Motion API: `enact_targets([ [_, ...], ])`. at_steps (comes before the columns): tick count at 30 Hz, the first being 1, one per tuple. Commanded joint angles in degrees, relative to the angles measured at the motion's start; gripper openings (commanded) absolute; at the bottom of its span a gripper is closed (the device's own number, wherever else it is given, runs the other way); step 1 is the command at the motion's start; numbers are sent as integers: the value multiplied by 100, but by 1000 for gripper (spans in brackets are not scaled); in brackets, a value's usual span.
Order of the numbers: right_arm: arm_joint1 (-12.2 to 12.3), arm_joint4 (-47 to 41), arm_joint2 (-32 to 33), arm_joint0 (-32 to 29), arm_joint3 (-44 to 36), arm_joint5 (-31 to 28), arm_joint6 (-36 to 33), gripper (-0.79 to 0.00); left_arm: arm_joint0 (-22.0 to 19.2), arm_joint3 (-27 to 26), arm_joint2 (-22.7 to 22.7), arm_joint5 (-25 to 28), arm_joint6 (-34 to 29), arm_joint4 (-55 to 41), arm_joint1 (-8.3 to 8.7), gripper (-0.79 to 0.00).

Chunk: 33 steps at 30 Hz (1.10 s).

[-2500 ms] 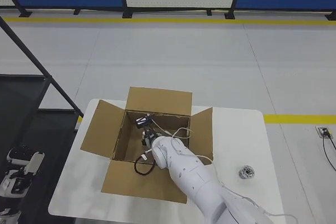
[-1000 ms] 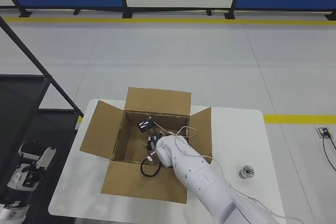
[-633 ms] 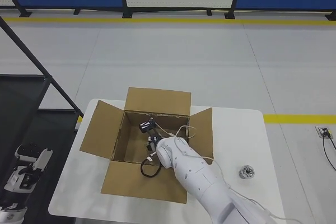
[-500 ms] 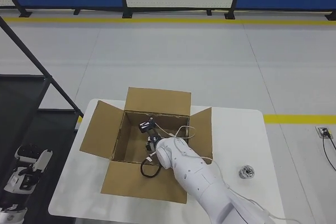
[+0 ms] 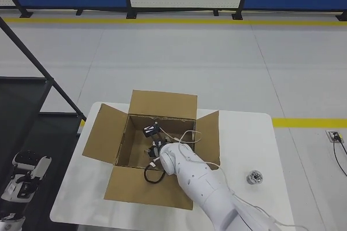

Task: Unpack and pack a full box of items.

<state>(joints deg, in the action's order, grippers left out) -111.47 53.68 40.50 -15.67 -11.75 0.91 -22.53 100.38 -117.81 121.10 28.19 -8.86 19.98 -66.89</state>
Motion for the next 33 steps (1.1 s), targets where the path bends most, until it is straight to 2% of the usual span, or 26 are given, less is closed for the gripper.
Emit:
enact_targets([
  [1,-8,-5,12,8,31,-9,34,-785,2,10,14,12,-21,-16,0,0],
  [13,-72,91,24,5,125,247,112,-785,-21,65,80,56,-57,-84,-3,0],
  [24,54,103,144,102,-75,-637,856,-785,-109,51,-1,70,-115,-68,-2,0],
  [30,189,422,143,-77,-630,-565,1487,-785,-182,33,-124,125,-202,-44,4,0],
  [33,300,631,195,-259,-1178,-65,1552,-785,-222,22,-187,149,-267,-44,9,0],
])
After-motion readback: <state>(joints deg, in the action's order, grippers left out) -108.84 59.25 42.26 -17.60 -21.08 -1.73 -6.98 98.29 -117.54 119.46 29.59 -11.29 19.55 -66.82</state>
